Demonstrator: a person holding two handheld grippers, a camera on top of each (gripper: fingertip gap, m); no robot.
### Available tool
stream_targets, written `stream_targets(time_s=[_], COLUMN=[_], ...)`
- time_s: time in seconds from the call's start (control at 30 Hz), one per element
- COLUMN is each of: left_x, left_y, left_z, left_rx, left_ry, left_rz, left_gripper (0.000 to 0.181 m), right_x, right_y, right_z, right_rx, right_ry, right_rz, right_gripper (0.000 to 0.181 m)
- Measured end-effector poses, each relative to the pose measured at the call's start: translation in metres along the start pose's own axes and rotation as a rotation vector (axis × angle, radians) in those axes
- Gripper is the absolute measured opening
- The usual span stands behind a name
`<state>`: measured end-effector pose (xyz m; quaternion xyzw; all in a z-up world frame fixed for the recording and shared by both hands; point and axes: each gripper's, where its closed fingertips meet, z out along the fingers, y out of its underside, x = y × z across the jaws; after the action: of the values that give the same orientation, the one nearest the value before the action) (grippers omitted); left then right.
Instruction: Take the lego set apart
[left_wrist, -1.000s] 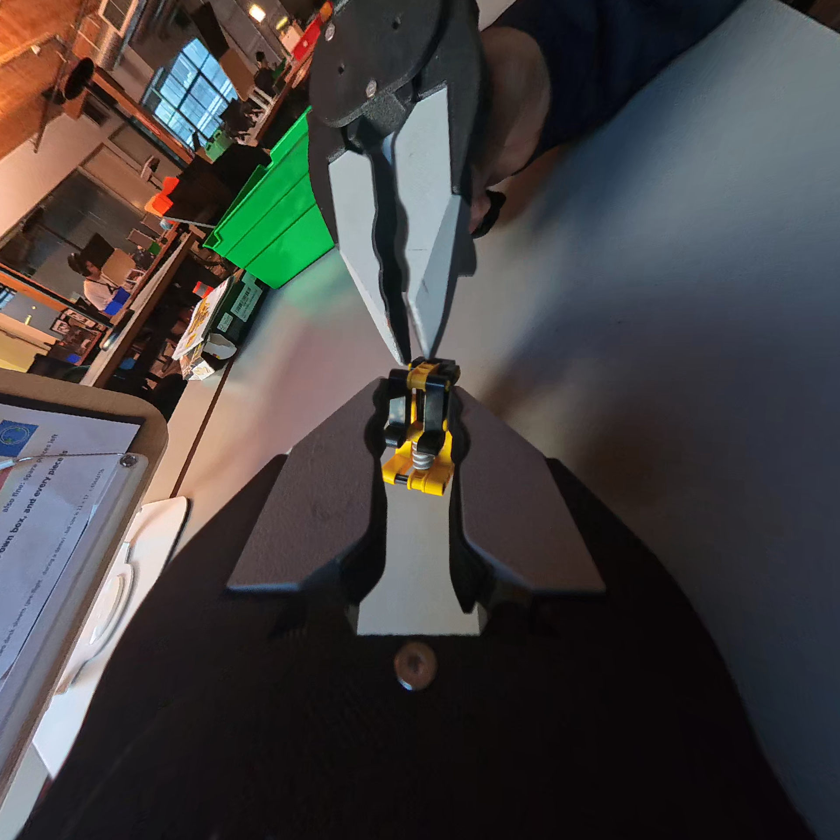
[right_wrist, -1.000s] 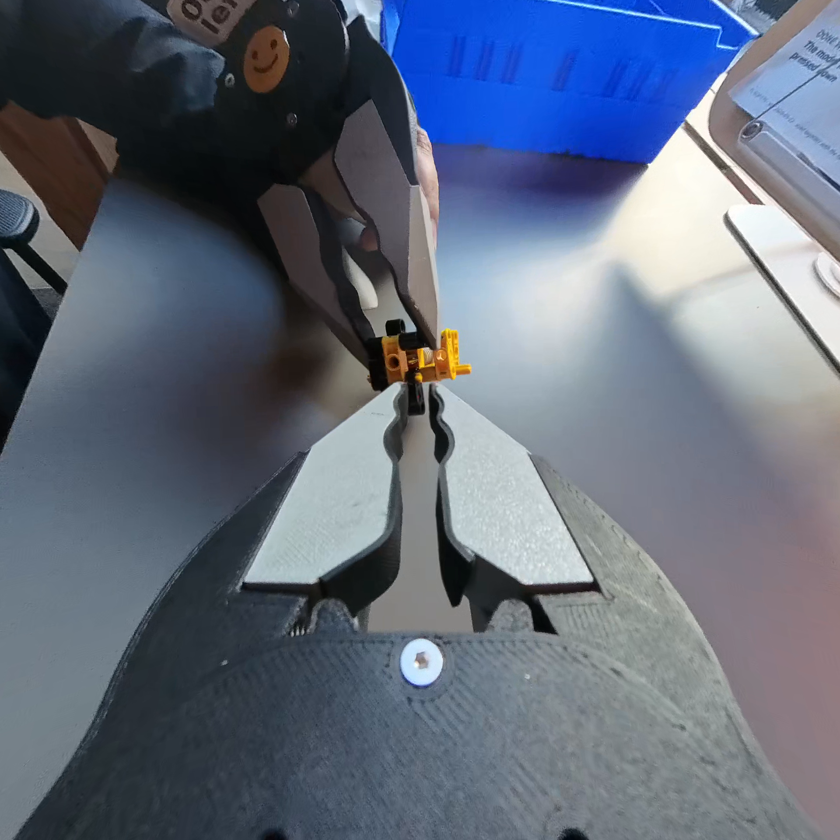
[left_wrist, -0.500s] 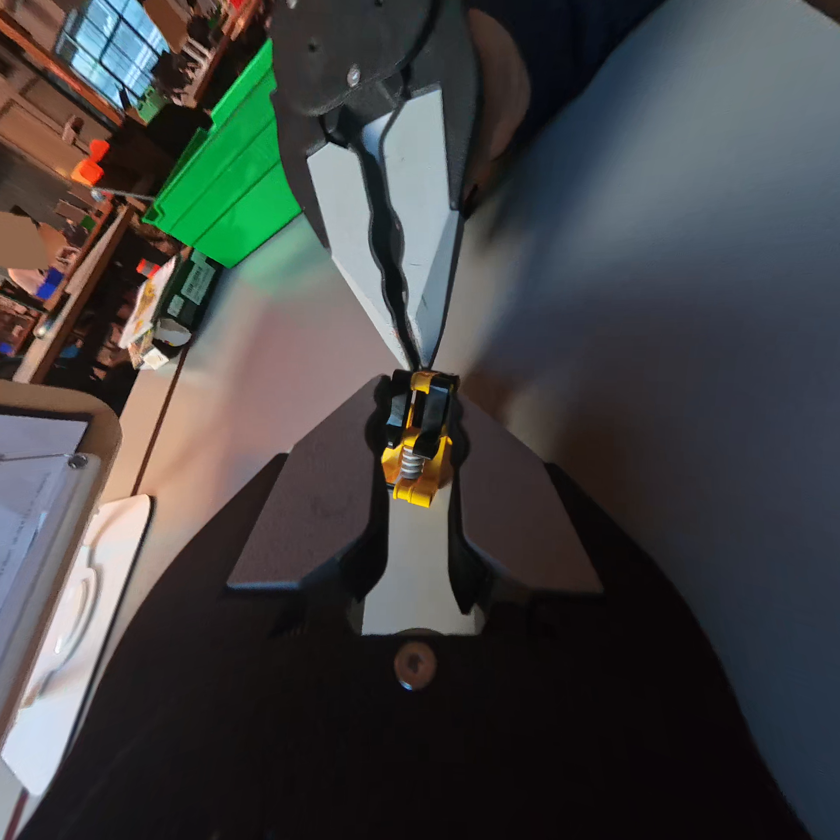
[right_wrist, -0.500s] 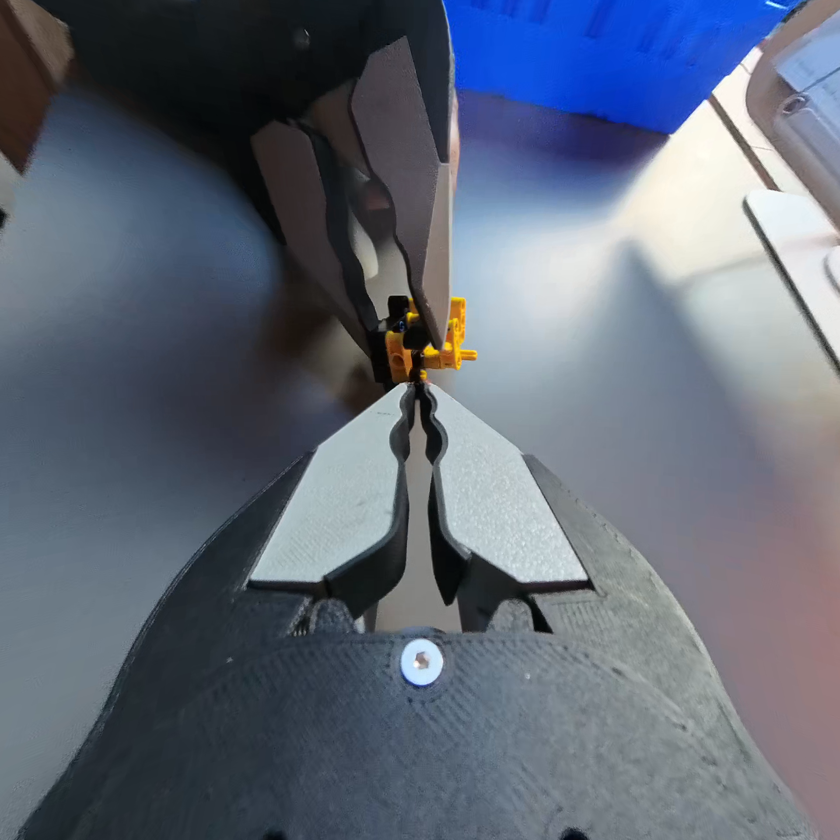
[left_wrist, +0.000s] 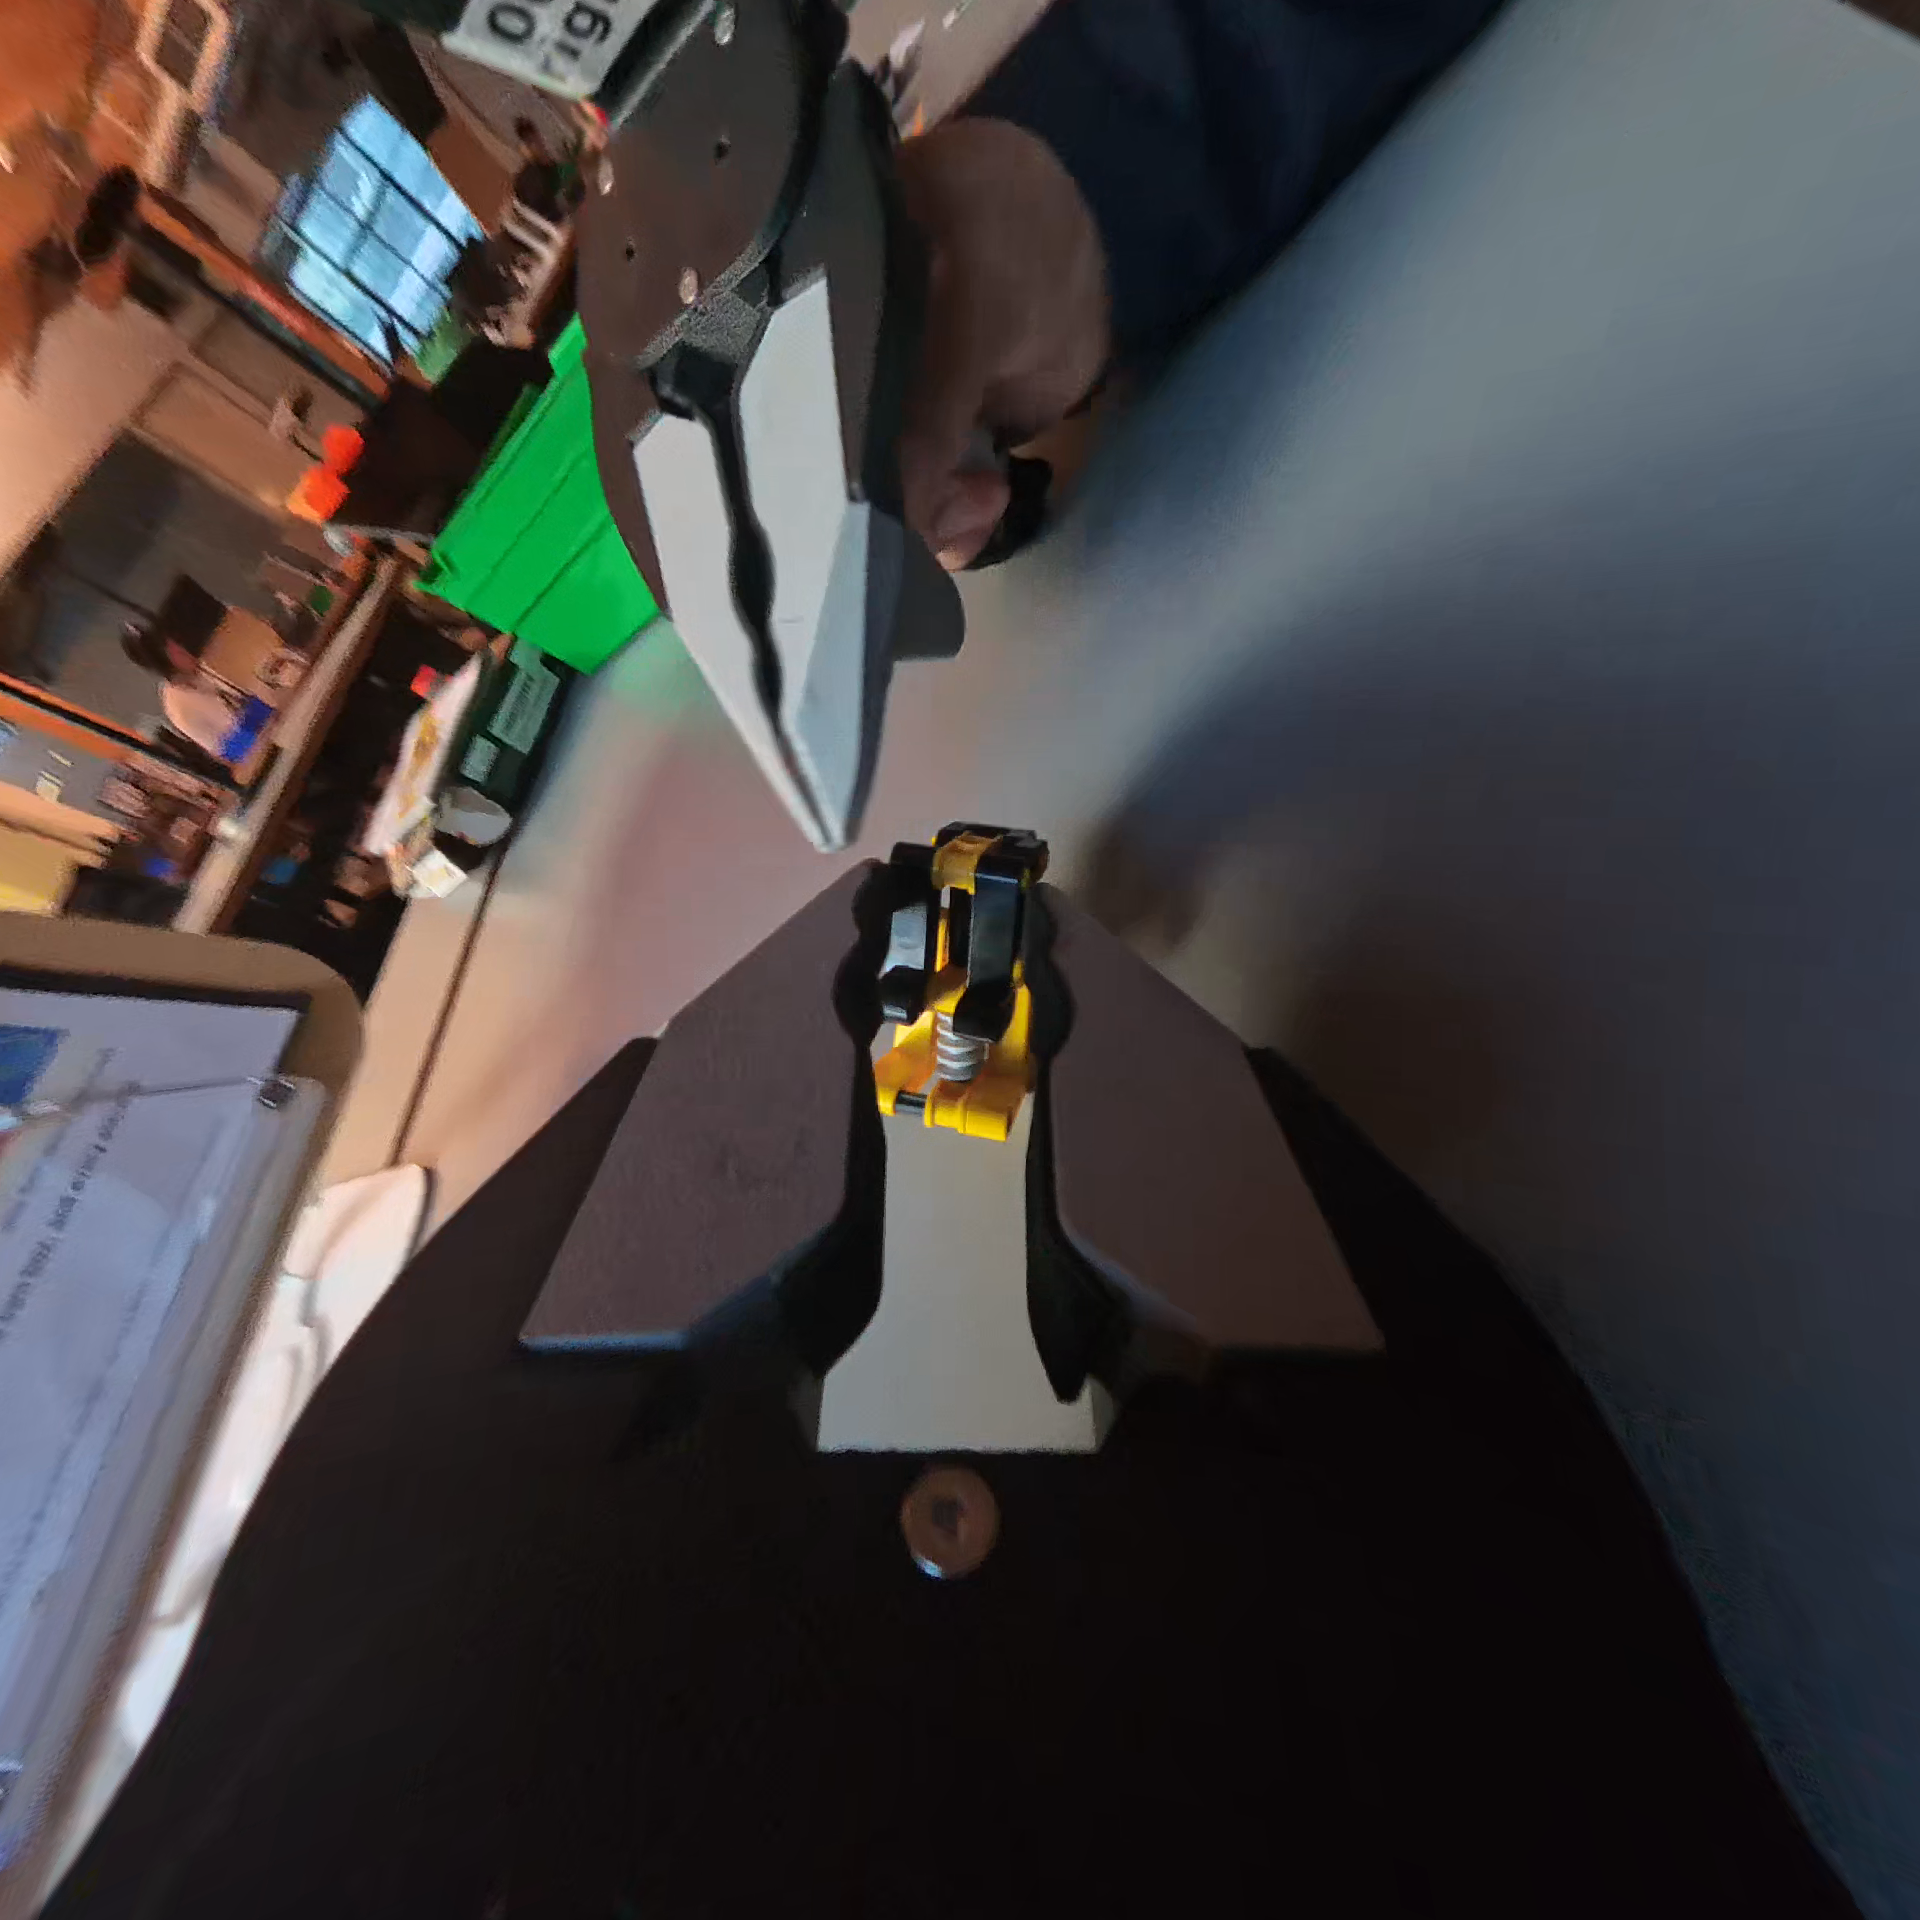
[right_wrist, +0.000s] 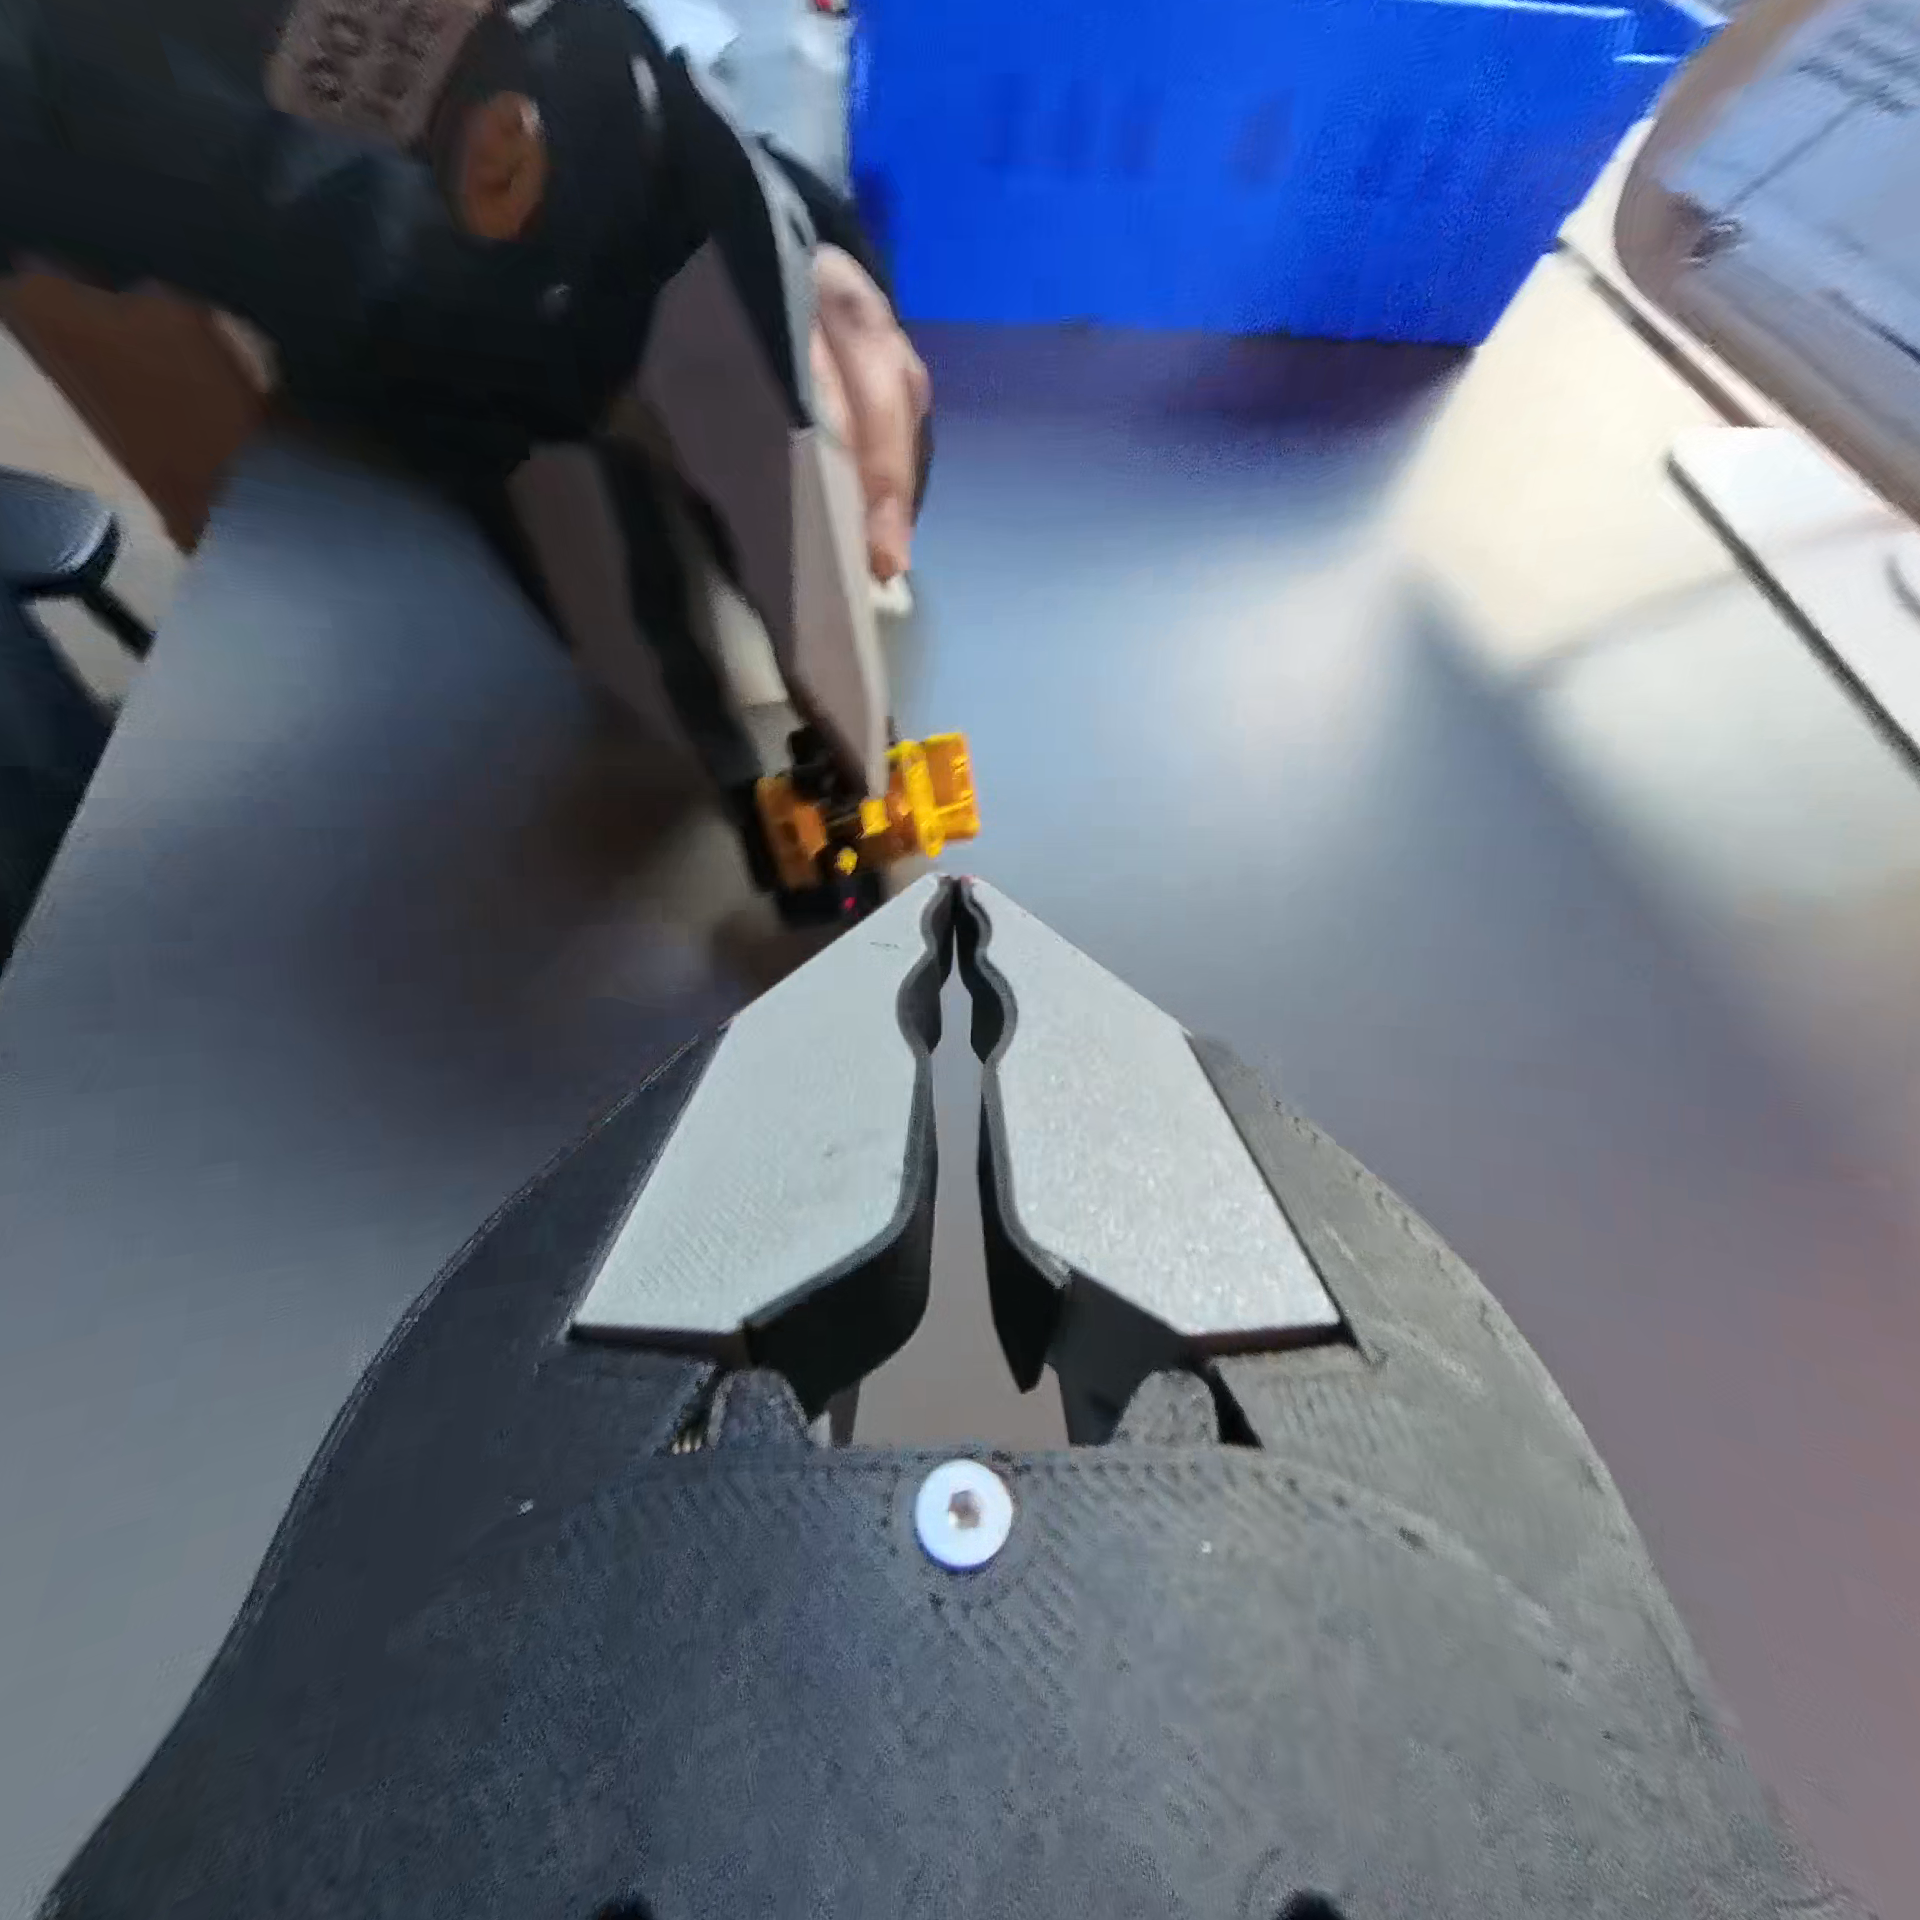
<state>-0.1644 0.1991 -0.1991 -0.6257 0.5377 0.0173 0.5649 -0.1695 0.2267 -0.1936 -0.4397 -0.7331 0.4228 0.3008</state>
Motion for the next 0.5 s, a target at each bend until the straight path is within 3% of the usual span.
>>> stream_targets(time_s=[0.17, 0.2, 0.23, 0.3, 0.4, 0.5], left_x=[-0.010, -0.011, -0.012, -0.013, -0.015, -0.020], left_y=[-0.015, -0.018, -0.020, -0.023, -0.028, -0.031], left_z=[-0.007, -0.009, -0.011, -0.012, -0.014, -0.016], left_rx=[0.116, 0.140, 0.156, 0.182, 0.212, 0.217], left_ry=[-0.061, -0.060, -0.062, -0.064, -0.072, -0.112], left_rz=[0.032, 0.023, 0.018, 0.015, 0.008, 0.019], left_gripper=[0.023, 0.023, 0.023, 0.023, 0.022, 0.023], right_x=[-0.019, -0.023, -0.026, -0.027, -0.028, -0.030], right_y=[-0.005, -0.009, -0.010, -0.014, -0.028, -0.035], right_z=[-0.014, -0.014, -0.013, -0.012, -0.015, -0.015], right_rx=[0.058, 0.081, 0.099, 0.126, 0.214, 0.255], right_ry=[-0.194, -0.240, -0.278, -0.333, -0.406, -0.451], right_rz=[0.111, 0.152, 0.189, 0.260, 0.357, 0.426], right_gripper=[0.001, 0.023, 0.017, 0.022, 0.004, 0.005])
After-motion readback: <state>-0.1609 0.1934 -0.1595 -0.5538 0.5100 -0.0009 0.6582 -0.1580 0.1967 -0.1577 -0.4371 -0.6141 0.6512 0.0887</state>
